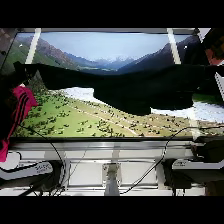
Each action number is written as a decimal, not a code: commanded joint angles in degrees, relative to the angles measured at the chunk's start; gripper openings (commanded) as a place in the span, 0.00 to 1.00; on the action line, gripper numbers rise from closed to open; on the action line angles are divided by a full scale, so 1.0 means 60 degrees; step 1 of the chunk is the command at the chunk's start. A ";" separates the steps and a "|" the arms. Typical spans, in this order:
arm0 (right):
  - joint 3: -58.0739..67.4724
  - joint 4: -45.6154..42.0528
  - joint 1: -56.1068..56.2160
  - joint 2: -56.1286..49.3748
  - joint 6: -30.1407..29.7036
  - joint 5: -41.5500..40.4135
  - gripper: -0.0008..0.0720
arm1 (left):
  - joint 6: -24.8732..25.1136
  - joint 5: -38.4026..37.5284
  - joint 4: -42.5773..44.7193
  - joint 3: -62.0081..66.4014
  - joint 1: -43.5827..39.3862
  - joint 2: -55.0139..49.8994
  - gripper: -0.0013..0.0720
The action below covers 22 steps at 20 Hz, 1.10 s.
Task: Fold the clothes and pants, and hang the long-sleeved shirts on hangers.
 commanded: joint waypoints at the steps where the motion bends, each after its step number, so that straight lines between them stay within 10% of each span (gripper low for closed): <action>1: 0.0022 -0.0127 -0.0040 -0.0025 0.0222 -0.0047 0.07 | -0.0270 0.0474 0.0331 0.0055 0.0022 -0.0022 0.03; 6: 0.0022 0.0484 0.0164 -0.0062 0.0780 -0.1053 0.07 | -0.1195 0.1075 0.0321 0.0055 -0.0667 -0.0025 0.03; 11: 0.0430 0.1494 0.0794 -0.1042 0.3213 -0.3595 0.08 | -0.2401 0.5694 -0.1366 0.0648 -0.2014 -0.0994 0.04; 12: 0.0780 0.1668 0.0907 -0.1388 0.3118 -0.3781 0.16 | -0.2353 0.5654 -0.2521 0.1042 -0.2160 -0.1446 0.11; 14: 0.1734 0.1632 0.1082 -0.2022 0.2517 -0.3876 0.97 | -0.0871 0.5115 -0.3391 0.2109 -0.2324 -0.2302 0.87; 20: 0.3348 0.0780 0.1020 -0.2386 -0.0437 -0.1927 0.92 | 0.1322 0.4350 -0.2459 0.2823 -0.2087 -0.2594 0.80; 22: 0.3384 0.0729 0.0947 -0.2386 -0.1089 -0.0776 0.66 | 0.1439 0.3603 -0.0645 0.2823 -0.1945 -0.2448 0.78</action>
